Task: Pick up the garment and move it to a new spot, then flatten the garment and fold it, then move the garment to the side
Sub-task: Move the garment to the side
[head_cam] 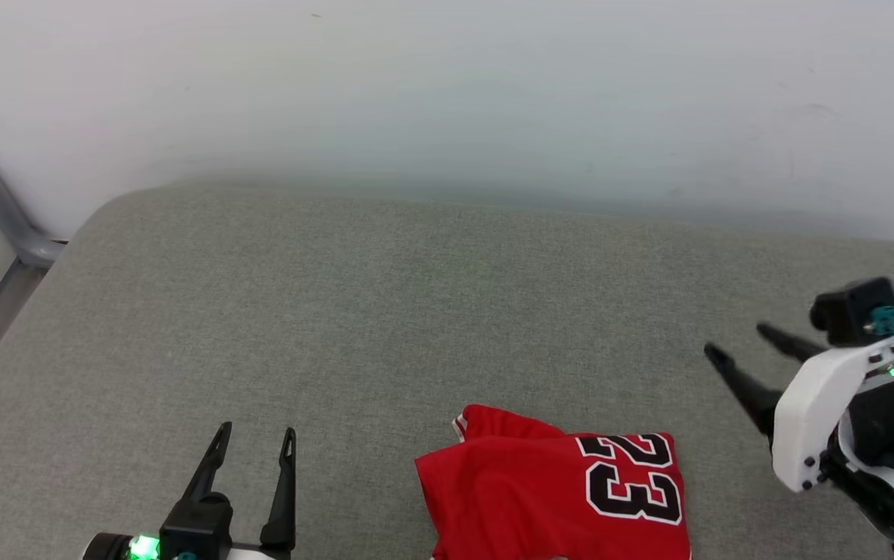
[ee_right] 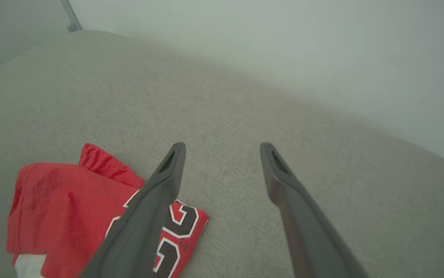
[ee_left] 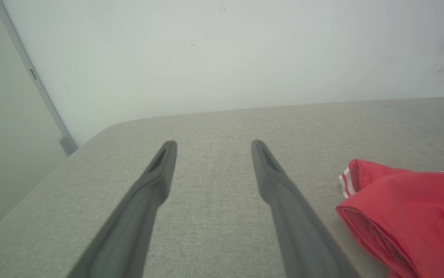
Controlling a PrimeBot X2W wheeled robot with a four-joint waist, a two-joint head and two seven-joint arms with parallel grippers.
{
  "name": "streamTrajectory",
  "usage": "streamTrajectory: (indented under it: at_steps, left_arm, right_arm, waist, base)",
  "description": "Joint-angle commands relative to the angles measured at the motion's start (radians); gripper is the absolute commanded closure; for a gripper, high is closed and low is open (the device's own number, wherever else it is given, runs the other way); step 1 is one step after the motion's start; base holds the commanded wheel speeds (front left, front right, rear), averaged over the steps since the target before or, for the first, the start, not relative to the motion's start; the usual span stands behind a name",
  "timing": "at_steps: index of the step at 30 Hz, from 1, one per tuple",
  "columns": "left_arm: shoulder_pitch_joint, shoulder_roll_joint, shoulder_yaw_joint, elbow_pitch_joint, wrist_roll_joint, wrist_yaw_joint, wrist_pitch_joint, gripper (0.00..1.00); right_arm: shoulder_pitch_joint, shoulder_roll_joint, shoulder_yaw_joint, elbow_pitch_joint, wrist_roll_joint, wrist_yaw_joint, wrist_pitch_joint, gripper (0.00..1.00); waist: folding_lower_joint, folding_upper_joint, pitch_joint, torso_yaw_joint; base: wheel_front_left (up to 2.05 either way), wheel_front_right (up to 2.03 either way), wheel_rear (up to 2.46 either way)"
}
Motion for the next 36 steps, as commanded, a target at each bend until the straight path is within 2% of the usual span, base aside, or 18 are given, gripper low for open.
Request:
streamTrajectory:
  at_steps: [1, 2, 8, 12, 21, 26, 30, 31, 32, 36]
  left_arm:
    - [-0.012, -0.002, -0.001, 0.002, -0.006, 0.001, -0.005, 0.00]
    - [-0.012, -0.002, -0.001, 0.002, -0.006, 0.001, -0.005, 0.00]
    - [-0.016, -0.006, -0.011, 0.004, -0.006, -0.005, -0.005, 0.00]
    - [-0.022, -0.009, -0.018, 0.000, -0.006, -0.005, -0.005, 0.00]
    - [-0.063, -0.015, -0.028, -0.002, -0.013, -0.008, -0.005, 0.00]
    - [-0.082, -0.018, -0.030, 0.001, -0.013, -0.008, -0.005, 0.00]
    - [-0.092, -0.019, -0.027, 0.008, -0.015, -0.009, -0.005, 0.00]
    - [-0.094, -0.019, -0.026, 0.009, -0.016, -0.008, -0.005, 0.00]
    - [-0.093, -0.019, -0.024, 0.011, -0.016, -0.008, -0.005, 0.00]
    - [-0.083, -0.020, -0.022, 0.016, -0.015, -0.005, -0.005, 0.00]
  right_arm:
    - [-0.006, -0.026, 0.027, 0.007, 0.043, -0.001, 0.072, 0.00]
    - [-0.006, -0.026, 0.027, 0.007, 0.043, -0.001, 0.072, 0.00]
    - [0.042, -0.071, 0.094, 0.050, 0.202, -0.001, 0.306, 0.00]
    - [0.078, -0.081, 0.127, 0.066, 0.254, -0.001, 0.377, 0.00]
    - [0.087, -0.011, 0.176, 0.187, 0.270, -0.001, 0.327, 0.00]
    - [0.089, -0.001, 0.253, 0.262, 0.272, -0.001, 0.310, 0.00]
    - [0.068, -0.007, 0.292, 0.284, 0.271, -0.002, 0.242, 0.00]
    - [0.060, -0.012, 0.296, 0.288, 0.270, -0.002, 0.223, 0.80]
    - [0.054, -0.017, 0.305, 0.288, 0.273, -0.002, 0.210, 1.00]
    - [0.011, -0.052, 0.310, 0.276, 0.273, -0.002, 0.138, 1.00]
  waist:
    - [-0.0001, 0.0000, 0.004, 0.005]
    - [-0.0001, 0.0000, 0.004, 0.005]
    - [-0.0001, 0.0000, 0.018, 0.025]
    - [-0.0001, 0.0000, 0.037, 0.042]
    - [-0.0001, 0.0000, 0.112, 0.072]
    - [-0.0001, 0.0000, 0.138, 0.078]
    - [-0.0001, 0.0000, 0.145, 0.076]
    - [-0.0001, 0.0000, 0.145, 0.073]
    - [-0.0001, 0.0000, 0.143, 0.071]
    - [-0.0001, 0.0000, 0.132, 0.058]
  base:
    - [0.00, 0.00, 0.00]
    - [0.00, 0.00, 0.00]
    - [0.00, 0.00, 0.00]
    - [0.00, 0.00, 0.00]
    - [0.00, 0.00, 0.00]
    - [0.00, 0.00, 0.00]
    - [0.00, 0.00, 0.00]
    - [0.00, 0.00, 0.00]
    - [0.00, 0.00, 0.00]
    - [0.00, 0.00, 0.00]
